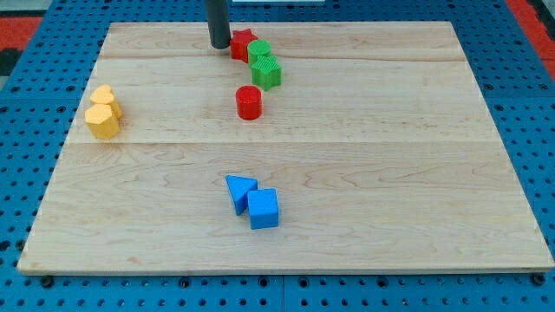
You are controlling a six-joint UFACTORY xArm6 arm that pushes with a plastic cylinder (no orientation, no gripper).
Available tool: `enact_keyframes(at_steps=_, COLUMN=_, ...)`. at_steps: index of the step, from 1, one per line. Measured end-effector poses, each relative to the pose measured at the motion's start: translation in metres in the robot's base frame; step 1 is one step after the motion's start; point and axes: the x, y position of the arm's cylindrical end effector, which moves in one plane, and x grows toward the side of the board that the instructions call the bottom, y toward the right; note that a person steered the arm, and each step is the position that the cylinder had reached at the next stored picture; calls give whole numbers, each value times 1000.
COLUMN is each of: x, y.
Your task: Move the red star along with red circle to the center right
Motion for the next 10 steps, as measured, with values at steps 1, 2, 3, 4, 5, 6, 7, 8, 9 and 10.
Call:
enact_keyframes(at_steps=1, x=-12, y=0)
enact_keyframes(at_steps=2, x=-24, y=0)
enact_keyframes(at_steps=3, x=-28, y=13)
enact_keyframes(at_steps=4, x=-29, y=63)
enact_keyframes(at_steps=5, x=-15, y=60)
enact_keyframes(at_steps=6, x=16, y=36)
enact_keyframes(at_steps=7, x=37, y=-9)
enact_keyframes(at_steps=8, x=17, y=-21)
enact_keyframes(at_steps=9, x=16, y=-40)
enact_keyframes(at_steps=10, x=62, y=-67)
